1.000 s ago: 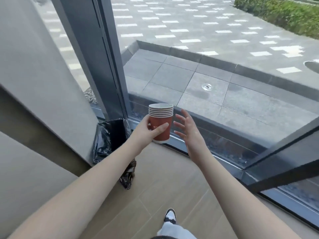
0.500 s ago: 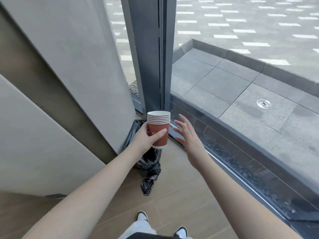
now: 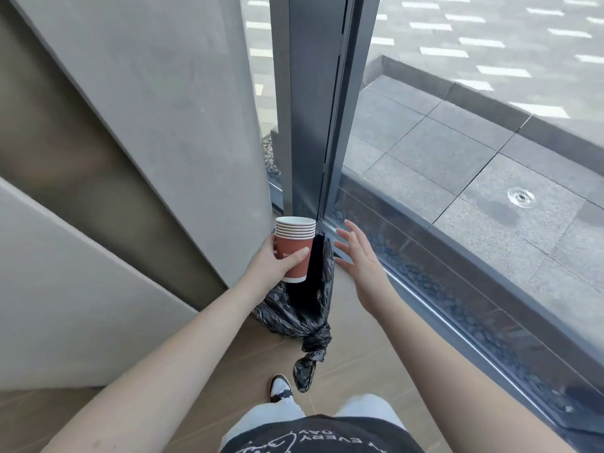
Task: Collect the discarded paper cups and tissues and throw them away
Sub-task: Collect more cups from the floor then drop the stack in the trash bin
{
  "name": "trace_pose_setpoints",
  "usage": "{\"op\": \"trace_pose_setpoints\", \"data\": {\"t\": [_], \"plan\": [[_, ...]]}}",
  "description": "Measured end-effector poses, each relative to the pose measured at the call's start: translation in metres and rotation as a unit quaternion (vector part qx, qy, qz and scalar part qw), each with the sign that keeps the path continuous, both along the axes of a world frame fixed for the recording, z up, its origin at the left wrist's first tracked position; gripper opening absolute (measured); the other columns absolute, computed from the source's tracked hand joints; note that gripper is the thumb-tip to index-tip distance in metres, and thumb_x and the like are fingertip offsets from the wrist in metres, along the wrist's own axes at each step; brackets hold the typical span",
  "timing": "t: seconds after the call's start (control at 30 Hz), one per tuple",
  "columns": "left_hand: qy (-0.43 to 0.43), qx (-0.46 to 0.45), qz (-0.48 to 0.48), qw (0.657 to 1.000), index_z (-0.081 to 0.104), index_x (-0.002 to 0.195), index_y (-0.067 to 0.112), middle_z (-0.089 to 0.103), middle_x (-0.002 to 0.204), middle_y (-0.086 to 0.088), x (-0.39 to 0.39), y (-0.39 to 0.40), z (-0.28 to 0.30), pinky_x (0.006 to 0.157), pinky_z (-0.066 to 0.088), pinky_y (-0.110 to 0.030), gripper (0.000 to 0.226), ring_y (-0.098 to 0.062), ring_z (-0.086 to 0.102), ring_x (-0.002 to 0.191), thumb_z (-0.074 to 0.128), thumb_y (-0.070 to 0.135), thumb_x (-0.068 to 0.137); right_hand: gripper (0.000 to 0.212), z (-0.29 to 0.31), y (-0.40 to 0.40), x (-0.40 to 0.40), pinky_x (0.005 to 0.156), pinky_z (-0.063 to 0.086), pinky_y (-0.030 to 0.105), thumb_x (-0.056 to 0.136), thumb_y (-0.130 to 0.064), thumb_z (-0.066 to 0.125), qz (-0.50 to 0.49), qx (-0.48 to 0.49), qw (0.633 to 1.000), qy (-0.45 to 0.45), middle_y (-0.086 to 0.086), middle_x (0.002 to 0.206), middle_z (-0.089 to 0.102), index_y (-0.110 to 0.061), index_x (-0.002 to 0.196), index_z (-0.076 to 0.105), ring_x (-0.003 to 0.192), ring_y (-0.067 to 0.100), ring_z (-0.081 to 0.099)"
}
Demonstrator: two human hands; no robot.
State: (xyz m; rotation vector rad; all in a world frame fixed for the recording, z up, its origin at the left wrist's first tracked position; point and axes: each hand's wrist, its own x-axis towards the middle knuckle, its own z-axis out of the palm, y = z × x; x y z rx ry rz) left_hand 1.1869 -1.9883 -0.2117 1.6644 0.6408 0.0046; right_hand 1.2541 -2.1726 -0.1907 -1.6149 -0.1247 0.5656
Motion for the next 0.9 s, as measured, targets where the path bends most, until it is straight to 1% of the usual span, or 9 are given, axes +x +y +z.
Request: {"op": "trace_pose_setpoints", "data": {"t": [0.1,0.2,0.27,0.4,0.47,0.57,0.7,0.8,0.9], "plan": [[0.016,-0.002,0.002,1.000,0.051,0.130,0.027,0.063,0.117,0.010,0.008,0.015,-0.011,0.087,0.049,-0.029,0.059,-0.006,0.061,0.105,0.081,0.040,0.081,0.047,-0.006,0.012,0.004,0.089,0.050,0.019,0.105,-0.051,0.035,-0.013,-0.008,1.000,0.016,-0.024,0.134,0.054,-0.038,0.150,0.036,0.118,-0.009,0.056],[0.039,-0.008,0.001,0.999,0.049,0.124,0.031,0.061,0.111,0.015,0.016,0.024,-0.024,0.076,0.046,-0.021,0.055,0.001,0.059,0.098,0.081,0.038,0.081,0.048,-0.015,0.019,0.011,0.093,0.049,0.021,0.106,-0.050,0.033,-0.011,-0.018,0.999,0.027,-0.019,0.138,0.053,-0.035,0.151,0.035,0.122,-0.005,0.054],[0.049,-0.007,-0.002,0.999,0.047,0.123,0.031,0.060,0.109,0.016,0.023,0.027,-0.032,0.073,0.044,-0.019,0.055,0.003,0.057,0.096,0.082,0.037,0.080,0.048,-0.021,0.021,0.017,0.094,0.049,0.022,0.106,-0.048,0.033,-0.014,-0.022,0.999,0.037,-0.014,0.141,0.052,-0.033,0.152,0.034,0.125,0.000,0.053],[0.068,-0.009,-0.001,0.998,0.046,0.133,0.026,0.058,0.115,0.011,0.036,0.025,-0.043,0.083,0.044,-0.026,0.065,-0.010,0.058,0.102,0.083,0.034,0.080,0.046,-0.029,0.021,0.029,0.096,0.047,0.023,0.106,-0.047,0.033,-0.006,-0.033,0.998,0.052,-0.012,0.142,0.051,-0.034,0.149,0.037,0.128,0.004,0.052],[0.073,-0.013,-0.001,0.997,0.046,0.133,0.025,0.058,0.113,0.011,0.042,0.023,-0.047,0.080,0.044,-0.024,0.066,-0.009,0.059,0.100,0.084,0.032,0.079,0.043,-0.034,0.019,0.034,0.101,0.046,0.026,0.106,-0.048,0.033,0.002,-0.040,0.998,0.053,-0.011,0.143,0.051,-0.037,0.147,0.036,0.128,0.005,0.052],[0.085,-0.001,0.005,0.996,0.046,0.130,0.027,0.057,0.110,0.015,0.050,0.023,-0.054,0.081,0.043,-0.025,0.065,-0.010,0.057,0.101,0.084,0.032,0.078,0.044,-0.037,0.015,0.040,0.106,0.045,0.030,0.106,-0.047,0.033,0.006,-0.046,0.997,0.055,-0.009,0.144,0.051,-0.035,0.148,0.036,0.129,0.007,0.051],[0.105,-0.008,0.024,0.994,0.043,0.140,0.024,0.054,0.124,0.007,0.057,0.024,-0.068,0.090,0.046,-0.033,0.072,-0.016,0.055,0.113,0.084,0.030,0.080,0.045,-0.041,0.009,0.049,0.106,0.045,0.029,0.106,-0.047,0.033,0.016,-0.051,0.996,0.066,-0.010,0.144,0.050,-0.035,0.149,0.036,0.130,0.006,0.051],[0.119,0.004,0.034,0.992,0.043,0.139,0.025,0.054,0.126,0.003,0.061,0.025,-0.075,0.094,0.048,-0.035,0.067,-0.016,0.055,0.115,0.080,0.035,0.084,0.048,-0.044,0.005,0.056,0.109,0.044,0.033,0.106,-0.047,0.033,0.016,-0.051,0.996,0.075,-0.010,0.144,0.051,-0.032,0.151,0.035,0.130,0.007,0.051],[0.121,0.001,0.045,0.992,0.044,0.139,0.024,0.057,0.126,0.000,0.064,0.025,-0.078,0.095,0.046,-0.033,0.060,-0.017,0.056,0.117,0.073,0.039,0.089,0.047,-0.049,0.002,0.062,0.109,0.044,0.034,0.106,-0.047,0.033,0.016,-0.050,0.995,0.081,-0.012,0.143,0.052,-0.033,0.151,0.036,0.128,0.005,0.052]]}}
